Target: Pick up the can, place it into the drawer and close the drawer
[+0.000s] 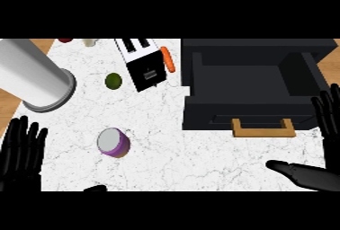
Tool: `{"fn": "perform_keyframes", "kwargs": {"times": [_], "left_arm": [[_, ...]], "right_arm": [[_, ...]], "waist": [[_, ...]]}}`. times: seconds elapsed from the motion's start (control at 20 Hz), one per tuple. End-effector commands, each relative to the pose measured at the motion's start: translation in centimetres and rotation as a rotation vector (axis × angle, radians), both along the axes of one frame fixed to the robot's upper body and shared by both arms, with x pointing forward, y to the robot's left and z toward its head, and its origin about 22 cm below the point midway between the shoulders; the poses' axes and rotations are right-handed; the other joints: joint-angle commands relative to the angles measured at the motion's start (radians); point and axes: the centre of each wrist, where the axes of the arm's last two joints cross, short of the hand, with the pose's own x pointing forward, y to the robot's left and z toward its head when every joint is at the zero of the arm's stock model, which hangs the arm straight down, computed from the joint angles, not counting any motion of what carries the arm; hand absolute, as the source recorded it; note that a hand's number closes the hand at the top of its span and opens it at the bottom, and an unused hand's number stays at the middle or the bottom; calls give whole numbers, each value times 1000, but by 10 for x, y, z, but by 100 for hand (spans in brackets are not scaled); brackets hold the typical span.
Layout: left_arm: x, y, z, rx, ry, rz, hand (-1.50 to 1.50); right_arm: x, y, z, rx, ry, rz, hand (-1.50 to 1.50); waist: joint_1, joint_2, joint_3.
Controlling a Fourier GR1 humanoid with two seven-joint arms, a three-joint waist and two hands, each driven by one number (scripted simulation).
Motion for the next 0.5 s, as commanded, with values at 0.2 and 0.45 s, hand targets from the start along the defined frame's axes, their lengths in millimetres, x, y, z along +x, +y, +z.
{"fn": "perform_keyframes", "kwargs": {"times": [0.2,0.45], "left_arm": [[13,-28,-36,-12,58,1,-150],[28,-35,-53,-11,102,10,-150]], "right_arm": [[-13,-3,4,-27,4,6,-150],[-13,-2,11,-13,-23,1,-150]], "waist": [[-1,0,0],[-2,0,0]]}}
